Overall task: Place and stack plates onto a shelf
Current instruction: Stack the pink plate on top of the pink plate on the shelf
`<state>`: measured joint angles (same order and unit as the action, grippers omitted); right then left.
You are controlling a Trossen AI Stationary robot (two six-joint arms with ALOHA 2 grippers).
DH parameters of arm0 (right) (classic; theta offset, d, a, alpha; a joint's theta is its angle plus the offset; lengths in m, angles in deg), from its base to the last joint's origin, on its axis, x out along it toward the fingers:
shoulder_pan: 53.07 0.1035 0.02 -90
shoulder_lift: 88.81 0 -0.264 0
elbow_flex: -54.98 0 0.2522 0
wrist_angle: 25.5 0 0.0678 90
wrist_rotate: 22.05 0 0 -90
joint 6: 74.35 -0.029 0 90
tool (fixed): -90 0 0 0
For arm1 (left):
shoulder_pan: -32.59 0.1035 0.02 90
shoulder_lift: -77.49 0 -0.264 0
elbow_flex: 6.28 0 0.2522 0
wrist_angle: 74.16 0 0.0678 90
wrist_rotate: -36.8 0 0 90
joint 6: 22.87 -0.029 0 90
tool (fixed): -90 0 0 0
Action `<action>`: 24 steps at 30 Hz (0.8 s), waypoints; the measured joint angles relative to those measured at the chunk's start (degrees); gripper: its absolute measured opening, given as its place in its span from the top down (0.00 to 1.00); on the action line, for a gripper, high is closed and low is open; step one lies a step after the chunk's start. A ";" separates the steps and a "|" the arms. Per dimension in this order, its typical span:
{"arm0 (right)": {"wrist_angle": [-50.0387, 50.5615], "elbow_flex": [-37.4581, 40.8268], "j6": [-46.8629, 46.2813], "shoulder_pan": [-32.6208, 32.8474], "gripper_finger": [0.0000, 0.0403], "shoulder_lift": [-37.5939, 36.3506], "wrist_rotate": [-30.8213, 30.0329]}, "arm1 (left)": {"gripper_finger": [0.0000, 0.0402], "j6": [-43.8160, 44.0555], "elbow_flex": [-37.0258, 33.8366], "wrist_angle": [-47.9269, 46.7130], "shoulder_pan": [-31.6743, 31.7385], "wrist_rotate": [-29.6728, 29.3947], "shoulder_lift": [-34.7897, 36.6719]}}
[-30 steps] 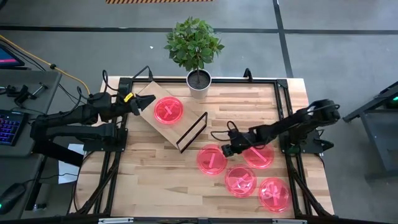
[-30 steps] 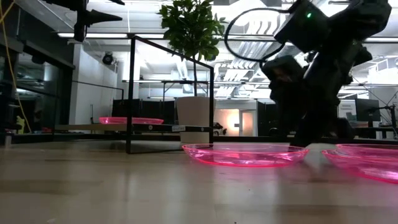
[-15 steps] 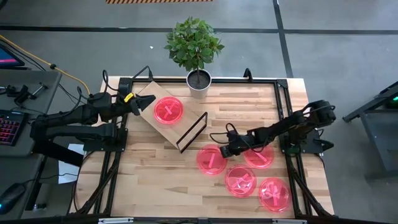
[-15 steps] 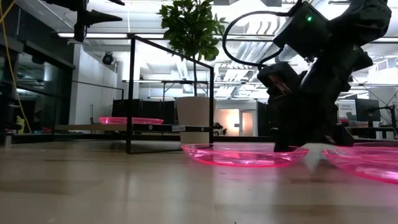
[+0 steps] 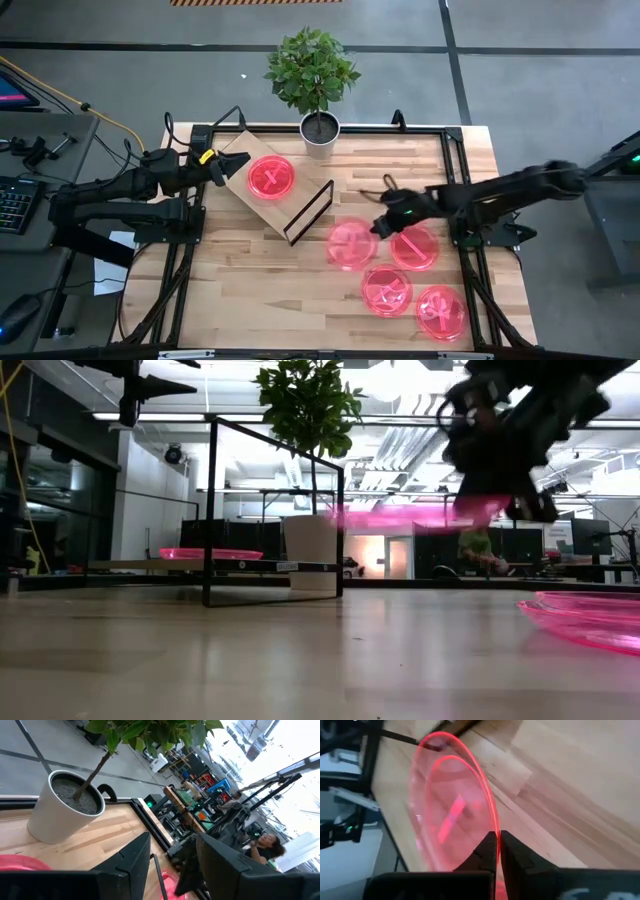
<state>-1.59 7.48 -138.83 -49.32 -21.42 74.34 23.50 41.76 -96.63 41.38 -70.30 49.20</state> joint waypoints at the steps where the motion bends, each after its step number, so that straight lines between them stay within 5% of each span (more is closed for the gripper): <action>1: 2.02 0.00 0.32 -0.36 1.00 -2.78 0.08 | 0.62 0.02 0.00 0.00 0.00 0.00 0.00; 11: 3.79 0.00 -2.56 -0.18 1.00 -21.69 -4.01 | 0.62 -0.07 0.00 3.31 0.00 0.00 -0.02; 18: -10.17 -0.49 -3.98 -1.17 1.00 -15.90 -8.29 | 0.62 -1.56 0.00 3.52 0.00 0.00 -0.02; 24: -10.73 -11.21 2.37 -4.83 1.00 -5.04 -8.30 | 0.62 -3.77 0.00 3.85 0.00 -0.02 -0.03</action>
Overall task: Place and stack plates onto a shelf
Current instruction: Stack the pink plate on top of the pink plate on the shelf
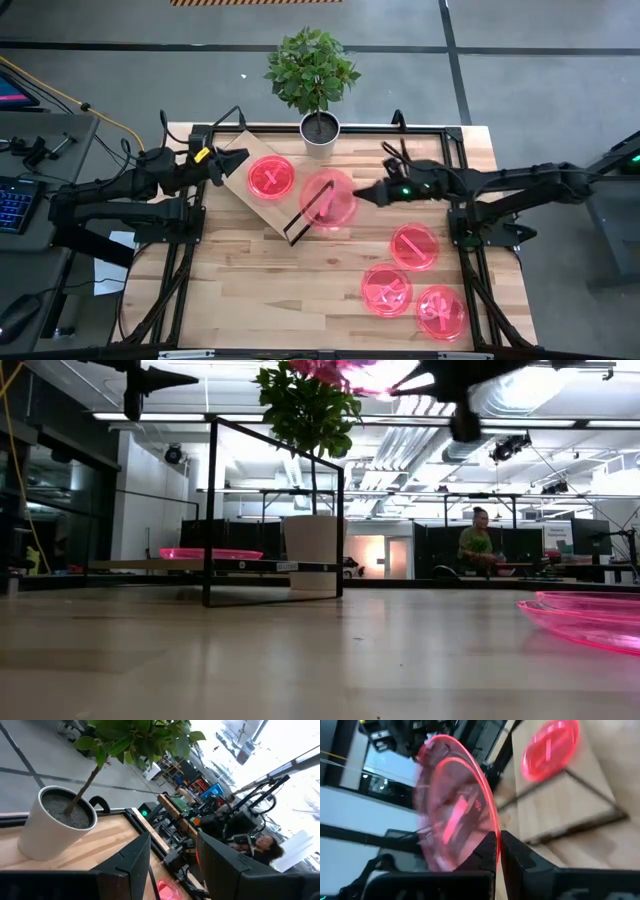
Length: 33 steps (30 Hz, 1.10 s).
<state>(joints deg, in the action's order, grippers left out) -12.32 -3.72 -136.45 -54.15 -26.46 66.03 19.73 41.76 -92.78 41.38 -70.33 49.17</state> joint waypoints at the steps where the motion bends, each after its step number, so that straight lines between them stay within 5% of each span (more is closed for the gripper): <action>1: 0.88 -2.25 1.42 -0.85 1.00 1.82 0.01 | 0.62 -0.64 0.00 0.29 0.00 0.00 -0.01; 18: 7.70 -30.23 6.92 -11.47 1.00 31.47 -7.94 | 0.62 -14.85 -0.02 5.27 0.04 -0.02 0.09; 33: 6.68 -36.46 -1.29 -11.32 1.00 48.04 -11.17 | 0.62 -14.80 -0.02 5.18 0.07 -0.02 0.12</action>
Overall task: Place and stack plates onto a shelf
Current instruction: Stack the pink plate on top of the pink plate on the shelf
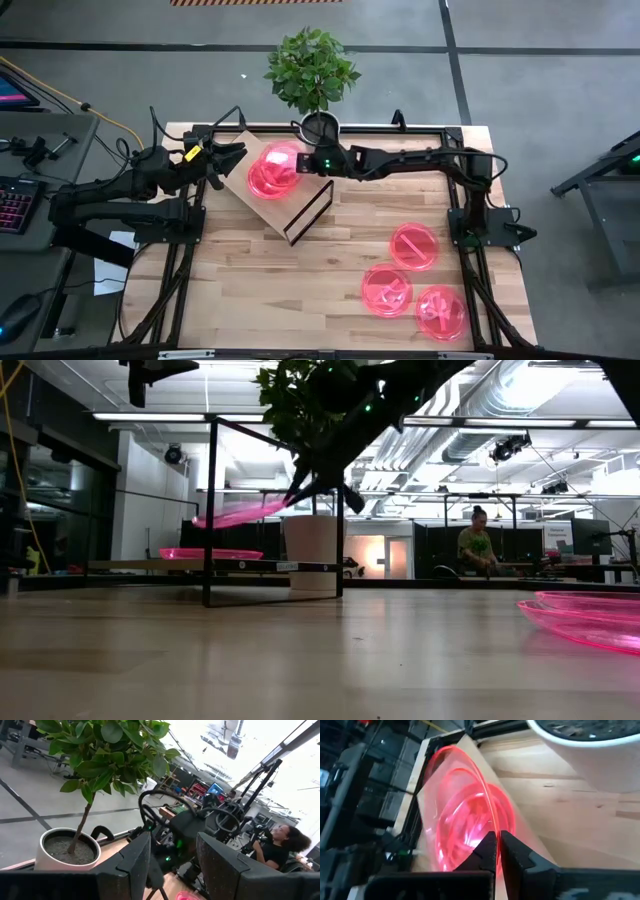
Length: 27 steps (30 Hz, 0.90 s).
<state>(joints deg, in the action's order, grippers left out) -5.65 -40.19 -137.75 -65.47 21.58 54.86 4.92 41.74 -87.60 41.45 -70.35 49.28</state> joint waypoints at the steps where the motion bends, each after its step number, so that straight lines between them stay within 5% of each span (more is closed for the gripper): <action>1: -0.26 0.00 -0.73 0.00 1.00 0.40 -0.47 | 0.62 0.00 0.00 0.00 0.00 0.00 0.00; 27: -5.59 -0.08 -2.02 -1.10 0.98 6.99 5.15 | 0.62 0.66 0.00 0.04 0.00 -0.20 0.00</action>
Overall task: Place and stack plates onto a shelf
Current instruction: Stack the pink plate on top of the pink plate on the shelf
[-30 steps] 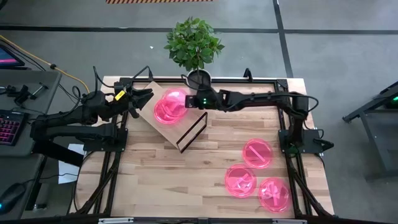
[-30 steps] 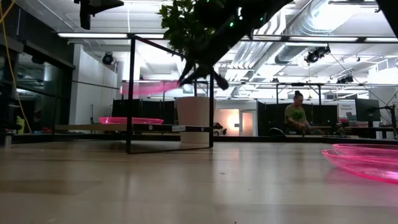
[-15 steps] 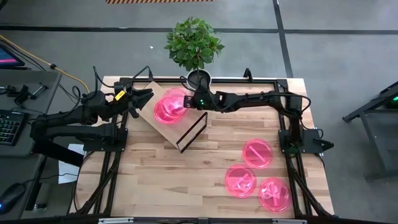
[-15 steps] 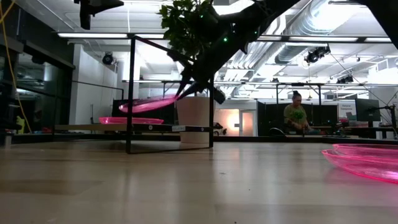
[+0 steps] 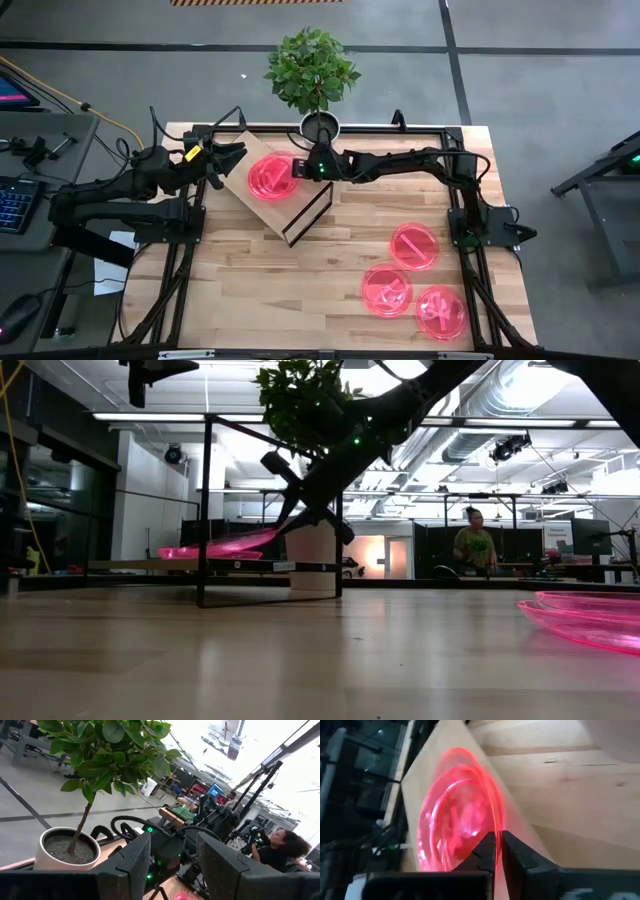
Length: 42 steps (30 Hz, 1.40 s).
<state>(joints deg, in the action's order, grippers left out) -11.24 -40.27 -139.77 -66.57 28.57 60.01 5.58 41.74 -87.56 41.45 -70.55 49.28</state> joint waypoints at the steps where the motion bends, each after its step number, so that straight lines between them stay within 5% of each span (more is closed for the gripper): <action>1: -0.78 0.02 0.45 -0.20 0.96 0.00 0.91 | 0.62 0.00 0.00 0.00 0.00 -0.06 0.00; 13: -6.48 0.02 6.94 -2.32 0.58 -0.02 11.49 | 0.62 0.02 0.00 0.00 0.00 -1.41 0.00; 24: 8.16 0.11 21.22 -5.73 0.54 -5.94 17.62 | 0.62 1.30 0.00 -0.02 0.00 -1.57 0.00; 29: 29.73 2.24 36.70 -5.88 0.54 -15.80 17.05 | 0.62 1.51 0.00 -0.05 0.00 -1.57 0.00; 33: 38.16 12.73 38.56 -6.40 0.54 -28.04 15.53 | 0.62 1.50 0.00 -0.04 0.00 -1.55 0.00; 42: 37.84 45.17 9.90 2.47 0.54 -65.61 16.85 | 0.62 1.51 0.00 -0.04 0.00 -1.77 -0.17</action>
<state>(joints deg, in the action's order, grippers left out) 26.60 4.90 -129.87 -64.11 -37.04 76.86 7.09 41.74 -87.60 41.45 -72.32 49.11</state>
